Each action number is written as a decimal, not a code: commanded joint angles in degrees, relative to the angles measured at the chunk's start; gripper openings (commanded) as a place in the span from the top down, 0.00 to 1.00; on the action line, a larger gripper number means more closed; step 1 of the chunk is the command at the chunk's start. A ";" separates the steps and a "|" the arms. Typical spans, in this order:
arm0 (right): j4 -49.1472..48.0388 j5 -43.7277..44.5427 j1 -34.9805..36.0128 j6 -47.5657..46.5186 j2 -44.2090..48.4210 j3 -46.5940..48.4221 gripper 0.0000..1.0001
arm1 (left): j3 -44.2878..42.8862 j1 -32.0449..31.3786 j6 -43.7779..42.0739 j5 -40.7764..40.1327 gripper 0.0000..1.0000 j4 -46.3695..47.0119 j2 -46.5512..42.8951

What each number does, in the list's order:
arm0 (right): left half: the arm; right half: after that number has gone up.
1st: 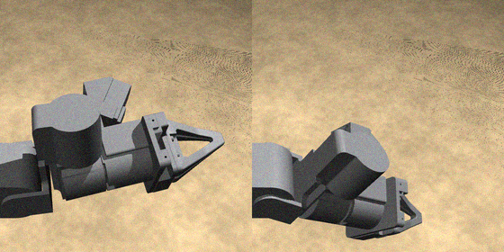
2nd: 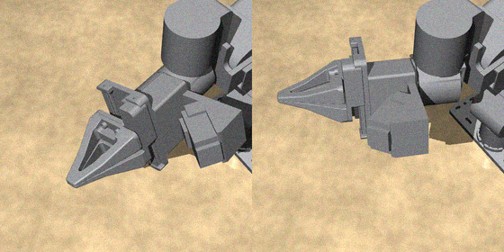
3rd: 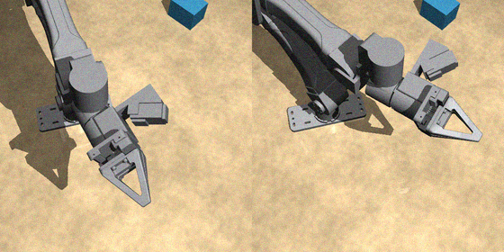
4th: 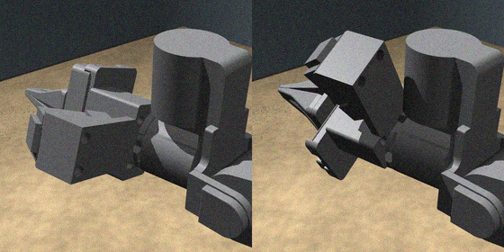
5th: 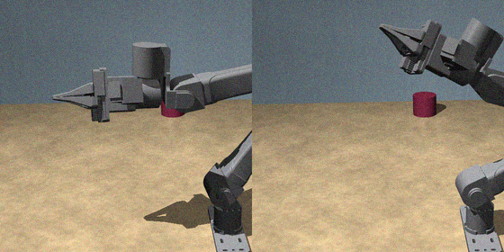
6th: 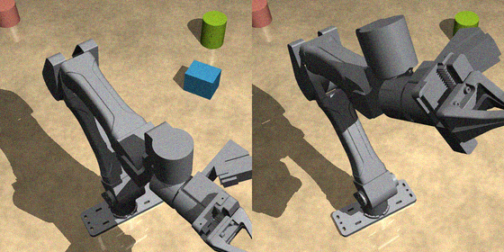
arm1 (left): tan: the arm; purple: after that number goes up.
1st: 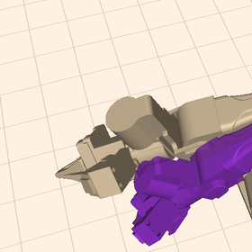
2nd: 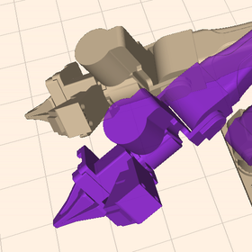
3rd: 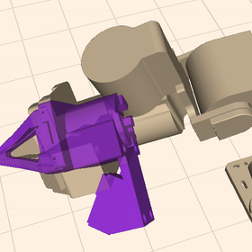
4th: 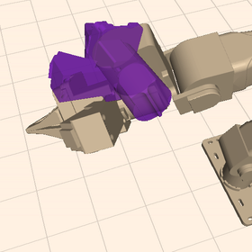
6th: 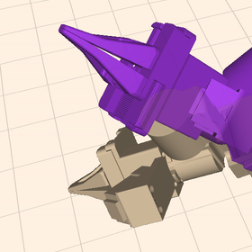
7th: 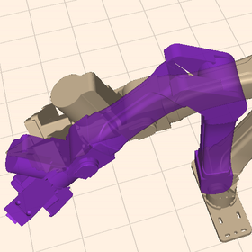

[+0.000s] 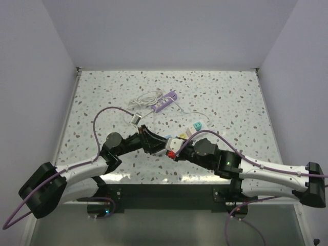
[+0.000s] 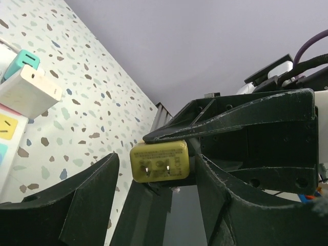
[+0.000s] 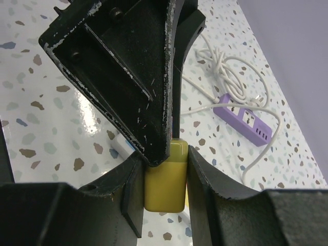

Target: Insert the plug

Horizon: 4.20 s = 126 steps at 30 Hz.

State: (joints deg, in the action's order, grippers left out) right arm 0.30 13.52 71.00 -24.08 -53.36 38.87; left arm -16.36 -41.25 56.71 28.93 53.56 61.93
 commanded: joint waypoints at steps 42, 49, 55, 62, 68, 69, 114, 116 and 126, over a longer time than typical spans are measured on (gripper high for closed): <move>-6.09 12.32 0.45 15.00 12.05 -1.78 0.12 | 0.19 9.88 4.47 9.83 1.00 19.83 -0.67; -14.26 9.16 -0.69 36.45 19.95 -5.20 0.13 | -0.78 10.14 0.15 9.13 1.00 20.17 -5.42; -21.56 0.39 -2.00 44.99 20.76 -8.37 0.16 | 0.63 10.14 3.31 9.57 1.00 28.34 -4.89; -34.01 -11.65 -7.98 52.98 11.89 -10.48 0.15 | 1.94 10.05 6.84 10.10 1.00 36.26 -3.92; -39.66 -13.34 -9.92 54.57 10.91 -13.91 0.14 | 1.95 10.05 6.93 10.36 1.00 36.09 -5.85; -40.19 -13.43 -10.01 54.66 10.65 -14.26 0.14 | 1.95 10.05 6.84 10.19 1.00 36.09 -6.12; -59.97 -15.72 -10.01 58.53 0.19 -19.27 0.53 | 0.80 10.05 10.44 11.76 1.00 45.23 -3.40; -61.02 -14.84 -9.92 58.09 0.89 -19.80 0.58 | 0.89 10.05 10.35 11.85 1.00 45.40 -3.22; -55.51 -8.88 -9.92 52.65 5.55 -18.49 1.00 | 2.82 10.05 9.74 12.47 0.36 48.92 0.38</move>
State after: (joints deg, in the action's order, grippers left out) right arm -52.84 -1.10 61.23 32.12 -51.68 18.20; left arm -14.24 -31.88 66.94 41.67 75.35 61.23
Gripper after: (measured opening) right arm 0.494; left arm 0.606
